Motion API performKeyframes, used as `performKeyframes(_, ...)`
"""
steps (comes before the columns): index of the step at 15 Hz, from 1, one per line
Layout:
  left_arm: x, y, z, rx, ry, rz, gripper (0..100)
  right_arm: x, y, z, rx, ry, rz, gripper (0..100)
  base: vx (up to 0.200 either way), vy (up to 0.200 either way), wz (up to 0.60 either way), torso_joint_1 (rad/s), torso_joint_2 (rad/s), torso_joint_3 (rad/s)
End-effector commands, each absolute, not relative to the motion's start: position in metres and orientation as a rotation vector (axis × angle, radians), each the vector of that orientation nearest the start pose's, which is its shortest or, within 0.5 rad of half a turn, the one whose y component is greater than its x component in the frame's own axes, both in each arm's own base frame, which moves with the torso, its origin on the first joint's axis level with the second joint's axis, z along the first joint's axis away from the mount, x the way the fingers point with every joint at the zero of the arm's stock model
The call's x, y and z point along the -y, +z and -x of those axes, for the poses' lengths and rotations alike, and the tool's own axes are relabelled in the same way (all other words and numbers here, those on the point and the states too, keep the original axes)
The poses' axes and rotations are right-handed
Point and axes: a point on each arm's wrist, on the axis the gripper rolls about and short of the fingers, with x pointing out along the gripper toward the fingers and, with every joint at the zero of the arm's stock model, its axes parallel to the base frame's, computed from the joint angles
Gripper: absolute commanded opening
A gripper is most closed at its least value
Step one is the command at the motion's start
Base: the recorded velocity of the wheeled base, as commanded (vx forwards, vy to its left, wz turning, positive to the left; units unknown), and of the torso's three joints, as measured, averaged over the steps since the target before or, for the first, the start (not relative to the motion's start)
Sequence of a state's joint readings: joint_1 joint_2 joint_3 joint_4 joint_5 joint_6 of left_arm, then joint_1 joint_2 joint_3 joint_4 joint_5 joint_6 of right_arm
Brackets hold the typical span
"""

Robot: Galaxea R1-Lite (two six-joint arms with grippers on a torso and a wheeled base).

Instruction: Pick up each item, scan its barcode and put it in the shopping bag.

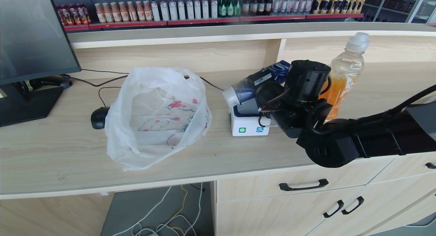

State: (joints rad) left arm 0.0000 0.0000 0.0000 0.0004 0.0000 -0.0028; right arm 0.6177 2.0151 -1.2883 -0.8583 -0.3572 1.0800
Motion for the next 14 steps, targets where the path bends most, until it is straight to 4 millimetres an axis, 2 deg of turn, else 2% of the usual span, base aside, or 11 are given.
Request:
performKeyframes(1,0.000,0.075,0.023,-0.002,0.000,0.003,100,-0.231,0.226,-0.338,-0.032,0.299,-1.136,0,0.000,0.000,0.00,0.000,0.00,0.000)
performKeyframes(8,0.000,0.075,0.023,0.000,0.000,0.003,100,-0.231,0.225,-0.339,-0.039,0.306,-1.130,0,0.000,0.000,0.00,0.000,0.00,0.000)
performKeyframes(12,0.000,0.075,0.023,0.000,0.000,0.003,100,-0.254,0.209,-0.333,-0.096,0.335,-1.099,0,0.000,0.000,0.00,0.000,0.00,0.000)
performKeyframes(14,0.000,0.075,0.023,0.000,0.000,0.003,100,-0.258,0.211,-0.332,-0.097,0.354,-1.098,0,0.000,0.000,0.00,0.000,0.00,0.000)
